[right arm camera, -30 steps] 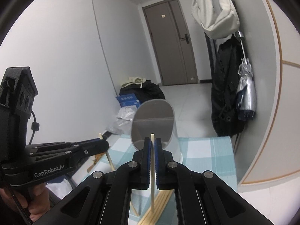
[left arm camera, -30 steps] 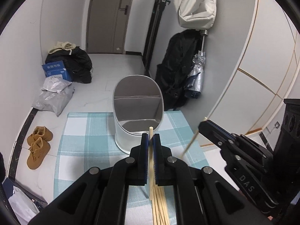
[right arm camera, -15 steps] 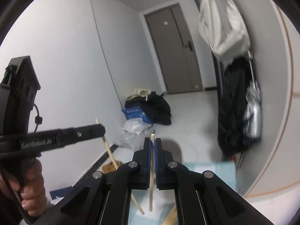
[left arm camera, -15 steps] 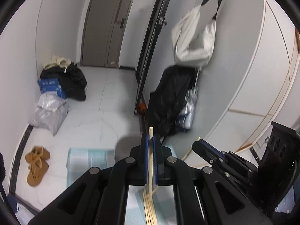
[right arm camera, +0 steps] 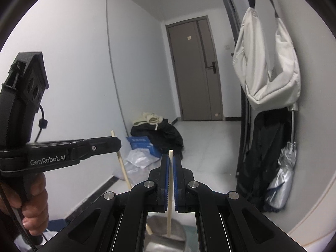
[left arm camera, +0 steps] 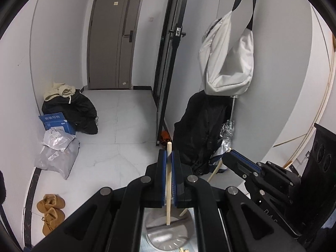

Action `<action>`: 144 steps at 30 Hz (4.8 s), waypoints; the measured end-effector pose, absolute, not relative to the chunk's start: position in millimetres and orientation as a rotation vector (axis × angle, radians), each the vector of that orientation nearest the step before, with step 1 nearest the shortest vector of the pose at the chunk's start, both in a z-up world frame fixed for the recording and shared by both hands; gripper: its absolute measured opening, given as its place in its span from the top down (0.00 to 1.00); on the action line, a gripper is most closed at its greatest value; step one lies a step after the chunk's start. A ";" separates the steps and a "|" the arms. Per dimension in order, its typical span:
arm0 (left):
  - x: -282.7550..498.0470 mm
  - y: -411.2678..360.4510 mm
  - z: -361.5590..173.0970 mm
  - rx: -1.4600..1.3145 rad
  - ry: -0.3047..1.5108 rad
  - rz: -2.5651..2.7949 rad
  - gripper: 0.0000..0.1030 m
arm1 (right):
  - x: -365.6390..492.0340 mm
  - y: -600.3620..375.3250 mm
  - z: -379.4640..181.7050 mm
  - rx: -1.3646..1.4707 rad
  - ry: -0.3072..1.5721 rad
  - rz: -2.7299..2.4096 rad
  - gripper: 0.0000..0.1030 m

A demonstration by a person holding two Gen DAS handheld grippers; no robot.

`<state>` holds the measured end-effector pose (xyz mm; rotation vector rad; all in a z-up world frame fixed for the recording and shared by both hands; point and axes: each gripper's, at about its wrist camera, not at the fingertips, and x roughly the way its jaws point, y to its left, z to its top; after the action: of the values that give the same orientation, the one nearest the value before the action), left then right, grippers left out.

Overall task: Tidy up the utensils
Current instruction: 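Carry both chopsticks over the white holder and open both tools to drop them in, then move both open tools back down to the chopstick bundle, then close the right tool on another chopstick and lift it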

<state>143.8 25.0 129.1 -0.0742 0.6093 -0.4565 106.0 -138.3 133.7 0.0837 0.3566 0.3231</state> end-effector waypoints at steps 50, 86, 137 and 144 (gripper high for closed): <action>35.0 35.1 69.2 -0.190 0.619 -0.175 0.14 | -26.3 -168.6 62.3 0.211 0.409 0.297 0.26; 27.1 43.1 -40.3 -0.162 0.792 -0.094 0.09 | -22.0 -163.5 -74.6 0.110 0.779 0.161 0.07; 49.2 100.9 -56.8 -0.326 0.913 -0.036 0.09 | 45.7 -101.3 -144.9 -0.154 1.127 0.181 0.94; 49.5 101.8 -55.6 -0.330 0.913 -0.044 0.09 | 46.4 -85.5 -147.4 -0.252 1.105 0.185 0.90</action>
<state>49.5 101.8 -55.6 -0.3297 0.9125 -0.0444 46.4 -85.5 -147.4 -0.2515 1.1052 0.1853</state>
